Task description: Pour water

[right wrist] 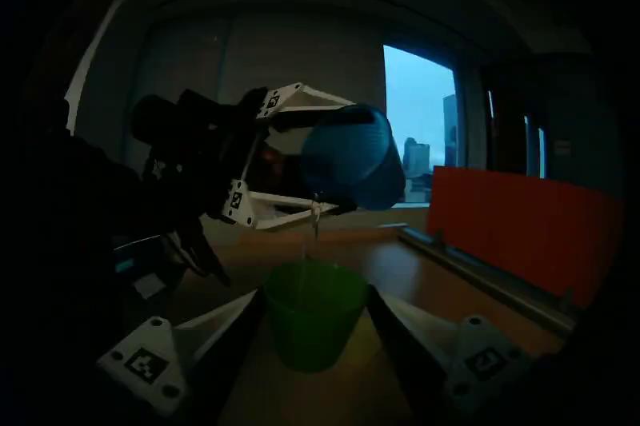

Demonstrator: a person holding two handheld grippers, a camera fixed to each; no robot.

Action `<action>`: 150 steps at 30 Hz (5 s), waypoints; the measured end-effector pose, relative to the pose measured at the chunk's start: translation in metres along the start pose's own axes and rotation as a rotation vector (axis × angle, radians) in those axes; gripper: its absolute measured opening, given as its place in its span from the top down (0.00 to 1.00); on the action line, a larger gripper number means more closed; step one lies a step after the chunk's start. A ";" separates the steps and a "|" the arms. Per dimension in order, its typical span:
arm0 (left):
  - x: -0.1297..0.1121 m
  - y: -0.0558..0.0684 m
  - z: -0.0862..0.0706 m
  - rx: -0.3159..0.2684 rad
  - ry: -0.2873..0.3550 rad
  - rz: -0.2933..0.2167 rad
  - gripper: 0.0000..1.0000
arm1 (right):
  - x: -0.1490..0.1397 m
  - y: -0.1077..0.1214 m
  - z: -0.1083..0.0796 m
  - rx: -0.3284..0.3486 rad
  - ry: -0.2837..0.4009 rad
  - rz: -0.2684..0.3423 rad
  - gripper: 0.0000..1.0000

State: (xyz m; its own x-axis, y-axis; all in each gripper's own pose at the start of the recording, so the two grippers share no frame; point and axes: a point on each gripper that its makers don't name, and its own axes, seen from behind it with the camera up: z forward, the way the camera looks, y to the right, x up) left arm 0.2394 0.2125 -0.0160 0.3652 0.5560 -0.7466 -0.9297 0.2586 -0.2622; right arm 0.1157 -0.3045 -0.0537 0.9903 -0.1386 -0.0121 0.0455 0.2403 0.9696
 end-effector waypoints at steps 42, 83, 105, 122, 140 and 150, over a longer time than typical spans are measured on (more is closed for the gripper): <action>0.007 0.000 0.001 0.005 0.004 0.100 0.15 | -0.001 -0.002 0.002 0.005 0.000 -0.008 0.00; 0.009 0.004 0.002 0.007 -0.003 0.211 0.15 | 0.001 -0.003 0.001 0.008 0.001 -0.017 0.00; 0.007 0.007 0.007 0.006 -0.009 0.286 0.15 | -0.001 -0.003 0.000 0.007 -0.007 -0.024 0.00; 0.006 0.004 0.010 0.011 -0.010 0.337 0.15 | 0.000 -0.003 -0.001 0.006 -0.009 -0.028 0.00; 0.011 0.005 0.006 0.016 -0.004 0.383 0.15 | 0.001 -0.001 -0.002 -0.002 -0.006 -0.030 0.00; 0.011 0.007 0.007 0.015 -0.005 0.389 0.15 | 0.000 0.000 -0.003 -0.004 -0.004 -0.030 0.00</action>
State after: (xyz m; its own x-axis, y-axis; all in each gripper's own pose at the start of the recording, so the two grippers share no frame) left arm 0.2376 0.2258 -0.0217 -0.0139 0.6186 -0.7856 -0.9980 0.0394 0.0487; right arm 0.1164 -0.3016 -0.0542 0.9880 -0.1495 -0.0398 0.0752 0.2394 0.9680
